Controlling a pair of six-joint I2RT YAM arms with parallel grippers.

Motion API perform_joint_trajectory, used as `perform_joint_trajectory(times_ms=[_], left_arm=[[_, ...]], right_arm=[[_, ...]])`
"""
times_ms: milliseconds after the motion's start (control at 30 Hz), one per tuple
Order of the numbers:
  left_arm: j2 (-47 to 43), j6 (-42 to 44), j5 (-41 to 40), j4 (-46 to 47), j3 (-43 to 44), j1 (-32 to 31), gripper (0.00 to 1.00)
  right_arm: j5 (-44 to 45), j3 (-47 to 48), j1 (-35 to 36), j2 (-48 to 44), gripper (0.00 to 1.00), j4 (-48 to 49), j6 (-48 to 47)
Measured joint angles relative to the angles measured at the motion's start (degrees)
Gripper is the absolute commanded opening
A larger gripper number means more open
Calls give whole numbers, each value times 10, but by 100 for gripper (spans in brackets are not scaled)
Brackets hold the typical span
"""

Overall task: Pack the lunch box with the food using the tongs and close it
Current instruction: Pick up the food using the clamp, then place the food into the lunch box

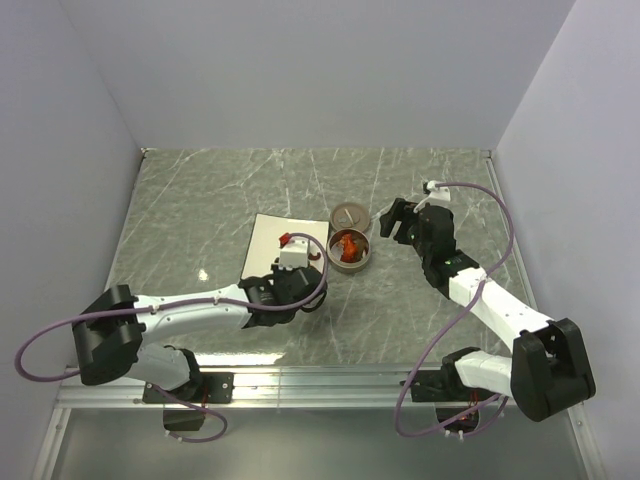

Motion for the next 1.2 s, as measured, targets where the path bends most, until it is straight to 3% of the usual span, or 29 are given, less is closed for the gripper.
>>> perform_joint_trajectory(times_ms=[200, 367, 533, 867, 1200], left_arm=[[12, 0, -4, -15, 8, 0, 36], [22, 2, -7, -19, 10, 0, 22], [11, 10, -13, -21, 10, 0, 18], [-82, 46, -12, 12, 5, -2, 16], [-44, 90, -2, 52, 20, -30, 16]], right_arm=[[0, 0, 0, 0, 82, 0, 0], [0, 0, 0, 0, 82, 0, 0], [0, 0, 0, 0, 82, 0, 0], [0, 0, 0, 0, 82, 0, 0], [0, 0, 0, 0, 82, 0, 0]])
